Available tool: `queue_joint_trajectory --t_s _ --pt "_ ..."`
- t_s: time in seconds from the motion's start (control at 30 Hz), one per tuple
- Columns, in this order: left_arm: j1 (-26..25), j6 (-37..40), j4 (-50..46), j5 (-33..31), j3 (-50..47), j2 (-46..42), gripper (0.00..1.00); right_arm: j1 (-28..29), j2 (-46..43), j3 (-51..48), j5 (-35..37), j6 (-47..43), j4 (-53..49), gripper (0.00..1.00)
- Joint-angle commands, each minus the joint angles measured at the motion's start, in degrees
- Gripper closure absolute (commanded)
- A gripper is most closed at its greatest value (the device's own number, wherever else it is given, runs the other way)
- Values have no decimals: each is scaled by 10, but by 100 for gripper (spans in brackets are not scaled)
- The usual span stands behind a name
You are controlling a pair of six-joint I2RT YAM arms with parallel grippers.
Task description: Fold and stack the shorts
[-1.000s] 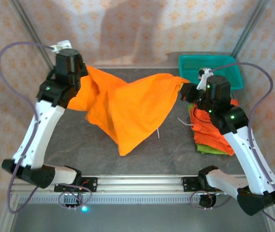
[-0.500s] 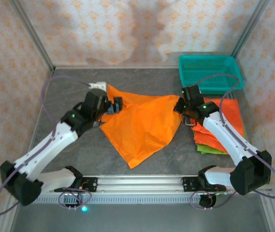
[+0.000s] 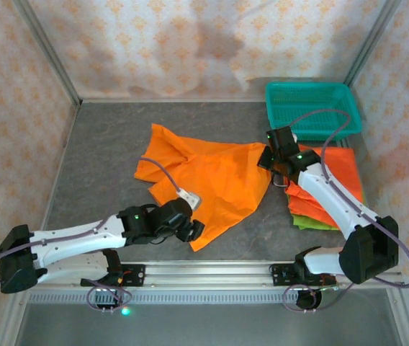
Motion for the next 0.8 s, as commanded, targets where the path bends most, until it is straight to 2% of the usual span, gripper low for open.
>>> queue_joint_trajectory --t_s 0.0,0.2,0.37,0.5,0.7,0.77 --pt "-32 14 -16 0 10 51 37 1 8 10 21 -11 5 100" --pt "-70 36 -50 6 54 166 45 1 12 5 30 -17 2 100" --pt "-75 39 -50 -2 71 230 47 1 12 0 34 -20 2 100" --pt "-75 42 -56 -7 86 278 53 1 11 -3 39 -24 1 100" --pt "-76 40 -64 -17 93 316 79 0 11 -6 46 -29 -3 100" --pt "-77 38 -71 -31 97 317 92 0 10 -7 47 -30 -5 100"
